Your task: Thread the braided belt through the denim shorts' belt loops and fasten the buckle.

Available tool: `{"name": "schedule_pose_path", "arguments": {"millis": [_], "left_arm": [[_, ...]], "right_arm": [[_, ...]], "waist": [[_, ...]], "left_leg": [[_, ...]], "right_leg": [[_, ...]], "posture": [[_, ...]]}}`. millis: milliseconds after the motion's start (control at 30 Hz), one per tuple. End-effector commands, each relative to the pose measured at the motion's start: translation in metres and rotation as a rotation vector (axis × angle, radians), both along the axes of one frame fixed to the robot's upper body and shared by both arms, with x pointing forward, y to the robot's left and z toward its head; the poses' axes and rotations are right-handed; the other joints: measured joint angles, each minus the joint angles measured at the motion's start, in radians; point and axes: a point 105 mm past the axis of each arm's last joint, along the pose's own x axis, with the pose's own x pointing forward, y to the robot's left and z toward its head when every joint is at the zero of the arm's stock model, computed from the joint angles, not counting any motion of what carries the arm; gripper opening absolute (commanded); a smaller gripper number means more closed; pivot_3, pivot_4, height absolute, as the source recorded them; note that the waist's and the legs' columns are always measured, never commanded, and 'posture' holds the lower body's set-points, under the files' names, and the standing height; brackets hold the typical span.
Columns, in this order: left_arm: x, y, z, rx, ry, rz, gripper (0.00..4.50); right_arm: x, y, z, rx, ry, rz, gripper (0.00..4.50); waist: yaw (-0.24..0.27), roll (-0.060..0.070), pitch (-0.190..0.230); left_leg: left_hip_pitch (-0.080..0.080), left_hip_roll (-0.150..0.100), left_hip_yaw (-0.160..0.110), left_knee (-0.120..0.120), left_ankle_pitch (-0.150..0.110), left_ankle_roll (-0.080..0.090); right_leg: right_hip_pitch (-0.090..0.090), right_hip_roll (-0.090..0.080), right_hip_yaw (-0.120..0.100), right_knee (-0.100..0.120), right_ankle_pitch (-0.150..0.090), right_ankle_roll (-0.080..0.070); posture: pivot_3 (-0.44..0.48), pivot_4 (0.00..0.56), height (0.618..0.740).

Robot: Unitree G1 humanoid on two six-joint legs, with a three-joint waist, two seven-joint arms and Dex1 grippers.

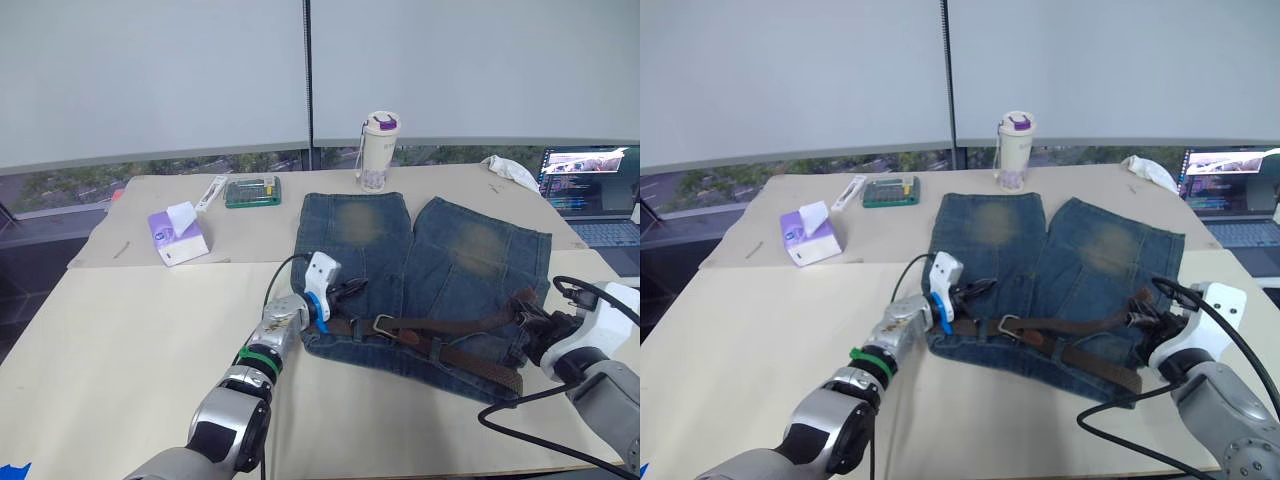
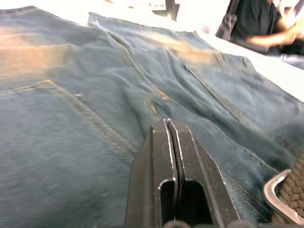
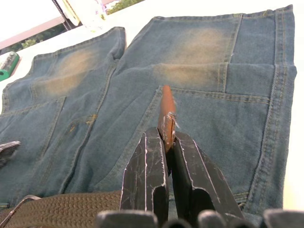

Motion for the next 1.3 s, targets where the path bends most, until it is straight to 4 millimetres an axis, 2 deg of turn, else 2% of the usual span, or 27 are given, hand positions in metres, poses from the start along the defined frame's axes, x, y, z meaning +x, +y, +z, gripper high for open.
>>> {"name": "schedule_pose_path", "arguments": {"millis": [33, 233, 400, 500, 633, 800, 900, 1033, 1167, 1267, 1300], "left_arm": [[-0.009, -0.006, 0.01, -0.024, -0.046, -0.074, 0.05], [-0.018, -0.014, 0.005, -0.021, -0.046, -0.098, 0.05], [-0.019, -0.015, 0.01, -0.044, -0.049, -0.104, 0.05], [-0.018, -0.013, 0.012, -0.042, -0.064, -0.102, 0.05], [-0.015, -0.011, 0.026, -0.066, -0.128, -0.089, 0.05], [-0.017, -0.011, 0.069, -0.225, -0.193, -0.094, 0.05], [-0.023, -0.01, 0.084, -0.27, -0.216, -0.109, 0.84], [-0.032, -0.01, 0.094, -0.25, -0.301, -0.072, 2.18], [-0.046, -0.021, 0.092, -0.202, -0.353, -0.116, 3.49], [-0.046, -0.031, 0.088, -0.165, -0.368, -0.1, 4.49], [-0.045, -0.034, 0.088, -0.162, -0.37, -0.088, 4.49]], "right_arm": [[0.007, 0.006, 0.02, 0.017, -0.104, 0.021, 0.0], [0.027, 0.043, 0.072, 0.208, -0.33, 0.125, 0.0], [0.045, 0.08, 0.093, 0.268, -0.374, 0.217, 0.0], [0.057, 0.104, 0.091, 0.271, -0.353, 0.275, 0.0], [0.063, 0.103, 0.079, 0.23, -0.314, 0.252, 0.0], [0.065, 0.104, 0.074, 0.231, -0.3, 0.241, 0.0], [0.066, 0.104, 0.071, 0.233, -0.294, 0.235, 0.0], [0.068, 0.102, 0.068, 0.236, -0.287, 0.222, 0.0], [0.069, 0.103, 0.067, 0.239, -0.287, 0.22, 0.0], [0.07, 0.108, 0.07, 0.252, -0.294, 0.238, 0.0], [0.07, 0.111, 0.07, 0.253, -0.295, 0.247, 0.0]], "waist": [[0.001, 0.0, 0.0], [0.0, 0.0, 0.0], [0.001, 0.001, 0.0], [-0.002, 0.002, -0.001], [0.003, 0.004, -0.003], [0.001, 0.004, -0.002], [-0.001, 0.004, -0.002], [-0.002, 0.004, -0.002], [-0.001, 0.004, -0.002], [0.002, 0.004, -0.002], [0.002, 0.004, -0.002]], "left_leg": [[0.0, 0.0, 0.0, 0.0, 0.0, 0.0], [0.0, 0.0, 0.0, 0.0, 0.0, 0.0], [-0.001, 0.0, -0.001, 0.0, 0.0, 0.0], [-0.001, 0.0, -0.001, 0.0, 0.0, -0.001], [-0.001, 0.0, -0.001, 0.0, 0.001, -0.001], [-0.002, 0.0, -0.001, 0.0, 0.001, -0.002], [-0.002, 0.0, -0.002, 0.0, 0.001, -0.002], [-0.001, 0.001, -0.002, 0.0, 0.001, -0.002], [-0.001, 0.001, -0.001, -0.001, 0.001, -0.002], [-0.001, 0.0, -0.002, -0.001, 0.002, -0.003], [-0.001, 0.0, -0.001, -0.001, 0.002, -0.003]], "right_leg": [[0.0, 0.0, 0.0, 0.0, 0.0, -0.001], [0.0, 0.0, 0.001, -0.001, 0.001, -0.001], [-0.001, 0.0, 0.001, 0.0, 0.001, -0.002], [-0.002, 0.0, 0.001, 0.0, 0.002, -0.003], [-0.003, 0.0, 0.0, 0.0, 0.002, -0.003], [-0.003, -0.001, 0.001, 0.0, 0.002, -0.004], [-0.003, 0.0, 0.001, 0.0, 0.002, -0.004], [-0.003, 0.0, 0.001, 0.0, 0.002, -0.004], [-0.003, 0.0, 0.001, 0.0, 0.002, -0.004], [-0.003, 0.0, 0.001, -0.001, 0.002, -0.004], [-0.003, 0.0, 0.001, -0.001, 0.002, -0.004]], "posture": [[0.0, 0.15, 0.74], [0.0, 0.15, 0.74], [0.0, 0.15, 0.74], [0.0, 0.15, 0.74], [0.0, 0.15, 0.74], [0.0, 0.15, 0.74], [0.0, 0.15, 0.74], [0.0, 0.15, 0.74], [0.0, 0.15, 0.74], [0.0, 0.15, 0.74], [0.0, 0.15, 0.74]]}}
